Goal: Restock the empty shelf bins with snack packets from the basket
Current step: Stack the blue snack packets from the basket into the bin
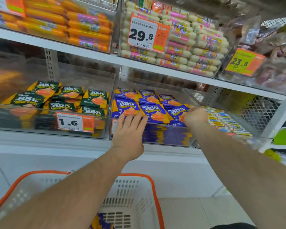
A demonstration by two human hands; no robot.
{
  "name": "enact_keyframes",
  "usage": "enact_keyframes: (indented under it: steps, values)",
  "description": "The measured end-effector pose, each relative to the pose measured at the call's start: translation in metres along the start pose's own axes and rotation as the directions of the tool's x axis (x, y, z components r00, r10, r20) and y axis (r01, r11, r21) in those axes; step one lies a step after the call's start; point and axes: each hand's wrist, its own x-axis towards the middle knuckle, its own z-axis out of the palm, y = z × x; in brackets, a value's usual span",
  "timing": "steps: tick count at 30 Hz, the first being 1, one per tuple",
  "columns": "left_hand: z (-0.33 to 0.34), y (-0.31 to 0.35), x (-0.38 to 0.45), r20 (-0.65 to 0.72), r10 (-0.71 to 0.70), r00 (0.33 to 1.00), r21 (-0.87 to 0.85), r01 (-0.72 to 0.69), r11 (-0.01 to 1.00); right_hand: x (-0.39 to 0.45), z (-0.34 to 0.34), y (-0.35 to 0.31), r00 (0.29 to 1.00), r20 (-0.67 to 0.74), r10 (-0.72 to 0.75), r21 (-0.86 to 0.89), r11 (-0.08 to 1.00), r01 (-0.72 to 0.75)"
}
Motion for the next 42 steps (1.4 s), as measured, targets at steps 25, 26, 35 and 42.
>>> enact_keyframes:
  steps: [25, 26, 35, 42]
  values:
    - [0.056, -0.028, -0.108, 0.005, -0.043, 0.999, -0.429, 0.041, 0.902, -0.153, 0.104, 0.020, 0.842, -0.301, -0.448, 0.298, 0.794, 0.529]
    - [0.065, -0.036, -0.124, 0.138, -0.080, 0.987, -0.452, 0.135, 0.882, -0.167, 0.121, 0.025, 0.889, -0.180, -0.421, 0.319, 0.830, 0.457]
    - [0.120, -0.085, -0.187, 0.674, -0.242, 0.698, -0.422, 0.632, 0.650, -0.248, 0.243, 0.111, 0.677, 0.727, 0.112, -0.146, 0.989, -0.007]
    - [0.158, -0.081, -0.199, 0.755, -0.243, 0.609, -0.391, 0.716, 0.578, -0.260, 0.283, 0.168, 0.434, 0.854, 0.288, -0.389, 0.907, 0.164]
